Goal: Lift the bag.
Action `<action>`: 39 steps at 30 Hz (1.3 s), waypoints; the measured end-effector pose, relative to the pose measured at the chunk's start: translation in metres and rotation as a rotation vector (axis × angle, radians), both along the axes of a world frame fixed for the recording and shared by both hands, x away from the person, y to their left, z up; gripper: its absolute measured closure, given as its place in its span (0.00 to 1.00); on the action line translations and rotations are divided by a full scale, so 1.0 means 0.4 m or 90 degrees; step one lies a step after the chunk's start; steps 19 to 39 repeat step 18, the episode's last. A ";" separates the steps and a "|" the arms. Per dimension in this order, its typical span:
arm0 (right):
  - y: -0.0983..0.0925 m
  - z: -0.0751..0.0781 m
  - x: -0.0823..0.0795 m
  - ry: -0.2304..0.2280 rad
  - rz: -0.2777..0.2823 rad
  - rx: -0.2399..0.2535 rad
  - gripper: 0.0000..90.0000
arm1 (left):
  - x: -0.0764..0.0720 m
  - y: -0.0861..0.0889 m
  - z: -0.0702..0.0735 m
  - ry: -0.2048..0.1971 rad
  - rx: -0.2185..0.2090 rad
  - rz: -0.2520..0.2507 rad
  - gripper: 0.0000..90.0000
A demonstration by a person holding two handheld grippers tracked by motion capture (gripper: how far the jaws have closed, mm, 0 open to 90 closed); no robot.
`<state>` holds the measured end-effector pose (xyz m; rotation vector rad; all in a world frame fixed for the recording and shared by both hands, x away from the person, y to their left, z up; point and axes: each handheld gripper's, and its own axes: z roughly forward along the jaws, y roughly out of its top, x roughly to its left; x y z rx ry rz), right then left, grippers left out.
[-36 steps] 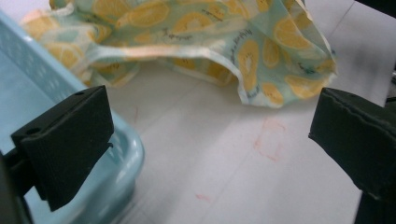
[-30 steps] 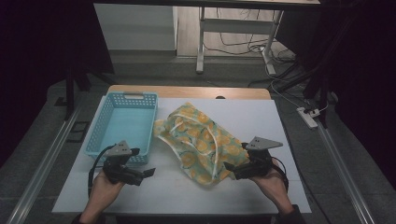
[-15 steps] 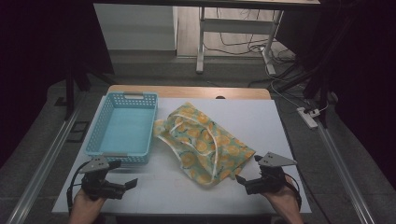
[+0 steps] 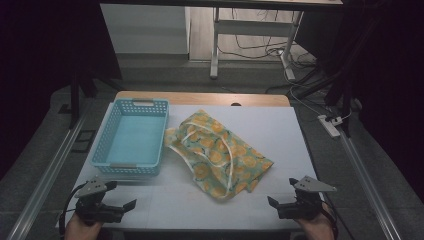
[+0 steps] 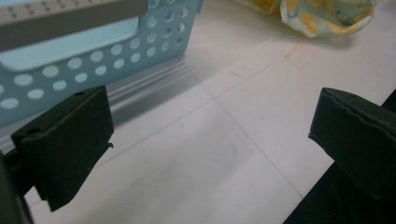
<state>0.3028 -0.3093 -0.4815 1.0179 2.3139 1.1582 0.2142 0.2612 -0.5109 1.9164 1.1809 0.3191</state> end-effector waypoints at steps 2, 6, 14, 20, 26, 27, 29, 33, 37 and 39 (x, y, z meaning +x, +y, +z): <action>-0.012 -0.007 -0.004 0.003 -0.008 -0.005 0.00 | -0.003 0.002 -0.006 0.007 0.007 0.004 0.00; -0.036 -0.023 -0.014 0.020 -0.026 -0.013 0.00 | -0.010 0.013 -0.016 0.016 0.009 0.011 0.00; -0.058 -0.045 -0.029 0.052 -0.040 -0.021 0.00 | -0.018 0.019 -0.025 0.039 0.050 0.041 0.00; -0.055 -0.048 -0.026 0.058 -0.038 -0.031 0.00 | -0.012 0.013 -0.026 0.049 0.060 0.034 0.00; -0.055 -0.048 -0.026 0.058 -0.038 -0.031 0.00 | -0.012 0.013 -0.026 0.049 0.060 0.034 0.00; -0.055 -0.048 -0.026 0.058 -0.038 -0.031 0.00 | -0.012 0.013 -0.026 0.049 0.060 0.034 0.00; -0.055 -0.048 -0.026 0.058 -0.038 -0.031 0.00 | -0.012 0.013 -0.026 0.049 0.060 0.034 0.00; -0.055 -0.048 -0.026 0.058 -0.038 -0.031 0.00 | -0.012 0.013 -0.026 0.049 0.060 0.034 0.00; -0.055 -0.048 -0.026 0.058 -0.038 -0.031 0.00 | -0.012 0.013 -0.026 0.049 0.060 0.034 0.00; -0.055 -0.048 -0.026 0.058 -0.038 -0.031 0.00 | -0.012 0.013 -0.026 0.049 0.060 0.034 0.00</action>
